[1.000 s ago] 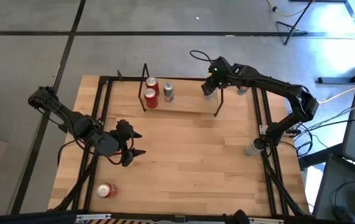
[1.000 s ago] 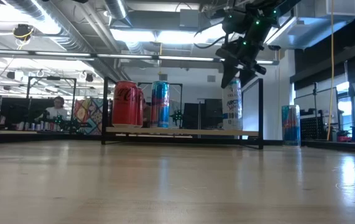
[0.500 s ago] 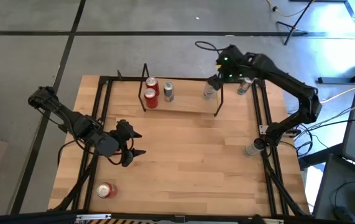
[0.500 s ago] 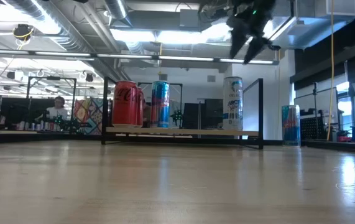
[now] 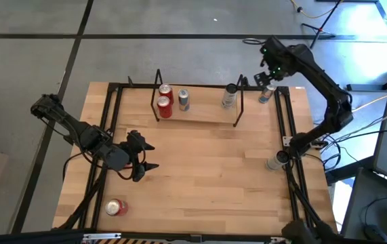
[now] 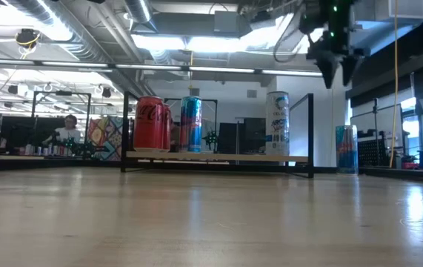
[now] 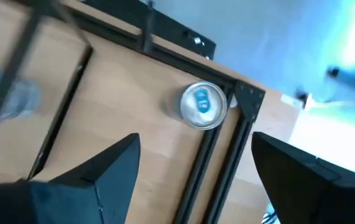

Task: Place canned beverage on shelf
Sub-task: Put the blue soda can on the shelf aligned with the other blue soda can

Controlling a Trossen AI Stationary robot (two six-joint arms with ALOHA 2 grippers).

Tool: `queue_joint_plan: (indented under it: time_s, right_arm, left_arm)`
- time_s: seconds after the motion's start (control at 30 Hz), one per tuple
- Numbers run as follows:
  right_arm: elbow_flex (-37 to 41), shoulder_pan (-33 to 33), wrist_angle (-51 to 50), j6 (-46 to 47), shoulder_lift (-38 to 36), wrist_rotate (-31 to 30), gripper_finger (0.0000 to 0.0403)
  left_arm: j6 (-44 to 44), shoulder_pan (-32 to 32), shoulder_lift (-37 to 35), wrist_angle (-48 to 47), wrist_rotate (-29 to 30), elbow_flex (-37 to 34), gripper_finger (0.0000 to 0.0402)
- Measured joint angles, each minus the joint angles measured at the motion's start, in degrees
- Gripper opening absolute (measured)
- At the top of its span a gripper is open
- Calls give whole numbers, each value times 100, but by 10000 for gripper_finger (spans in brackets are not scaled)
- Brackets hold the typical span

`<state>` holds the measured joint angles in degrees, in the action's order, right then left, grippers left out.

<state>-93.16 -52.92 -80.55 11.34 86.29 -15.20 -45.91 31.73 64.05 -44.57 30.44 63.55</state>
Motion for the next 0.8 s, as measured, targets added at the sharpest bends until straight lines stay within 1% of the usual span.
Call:
queue_joint_plan:
  time_s: [0.2, 0.4, 0.57, 0.73, 0.8]
  right_arm:
    - [633, -598, 644, -163, 2, 412, 294]
    - [1145, -745, 1332, -270, 67, 360, 294]
    - [1235, -871, 1395, -277, 436, 312, 294]
    - [1234, -931, 1431, -277, 825, 271, 294]
    - [1232, -935, 1437, -280, 952, 171, 294]
  left_arm:
    - [2, -1, 0, -54, 9, 0, 344]
    - [2, -113, 0, -126, 11, 0, 344]
    - [2, -239, 2, -139, -1, -1, 344]
    - [2, -322, 2, -141, -135, -2, 344]
    - [0, -328, 2, -141, -148, -2, 344]
